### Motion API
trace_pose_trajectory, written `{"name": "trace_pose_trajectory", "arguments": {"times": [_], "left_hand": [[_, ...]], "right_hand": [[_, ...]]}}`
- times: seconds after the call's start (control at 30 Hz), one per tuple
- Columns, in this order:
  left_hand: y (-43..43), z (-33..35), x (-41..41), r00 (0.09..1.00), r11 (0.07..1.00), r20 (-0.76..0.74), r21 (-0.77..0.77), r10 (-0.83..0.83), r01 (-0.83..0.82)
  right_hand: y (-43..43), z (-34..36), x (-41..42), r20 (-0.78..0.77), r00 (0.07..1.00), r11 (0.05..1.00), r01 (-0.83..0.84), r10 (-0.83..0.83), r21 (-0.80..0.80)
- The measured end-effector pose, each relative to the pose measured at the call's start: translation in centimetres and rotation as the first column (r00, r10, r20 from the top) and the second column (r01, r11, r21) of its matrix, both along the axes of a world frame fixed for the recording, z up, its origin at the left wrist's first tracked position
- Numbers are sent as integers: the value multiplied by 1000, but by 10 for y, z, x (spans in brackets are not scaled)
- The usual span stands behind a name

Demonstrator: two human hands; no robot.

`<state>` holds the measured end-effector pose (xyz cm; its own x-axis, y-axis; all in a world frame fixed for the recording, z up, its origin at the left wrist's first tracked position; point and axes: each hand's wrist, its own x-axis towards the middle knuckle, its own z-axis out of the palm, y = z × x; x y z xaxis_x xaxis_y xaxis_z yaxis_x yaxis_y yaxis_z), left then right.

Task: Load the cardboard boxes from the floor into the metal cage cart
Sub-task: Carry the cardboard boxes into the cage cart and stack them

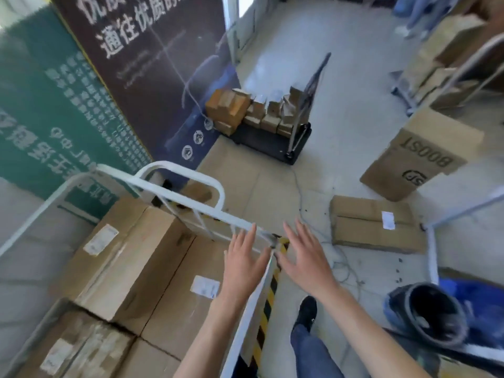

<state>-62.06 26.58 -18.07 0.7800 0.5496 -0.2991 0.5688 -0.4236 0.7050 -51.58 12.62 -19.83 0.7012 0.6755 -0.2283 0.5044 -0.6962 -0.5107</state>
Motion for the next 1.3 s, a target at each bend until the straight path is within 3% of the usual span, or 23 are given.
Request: {"name": "trace_pose_trajectory", "arguments": {"times": [0.27,0.57,0.9,1.3], "left_hand": [[-152,13,195,929,928,57,-52,-366,369],[-265,-2,313,866,850,40,-174,-499,498],[-270,-100,445,875,862,-129,-287,-467,418],[-286,-296,637,829,877,-322,-316,-458,362]], "right_hand": [[-172,6,122,-3,921,920,390,-390,39],[-284,-7,220,-73,819,820,572,-569,22],[-304,-79,339,-196,754,779,611,-626,-140],[-334,-257,528,-302,735,795,558,-607,-239]]}}
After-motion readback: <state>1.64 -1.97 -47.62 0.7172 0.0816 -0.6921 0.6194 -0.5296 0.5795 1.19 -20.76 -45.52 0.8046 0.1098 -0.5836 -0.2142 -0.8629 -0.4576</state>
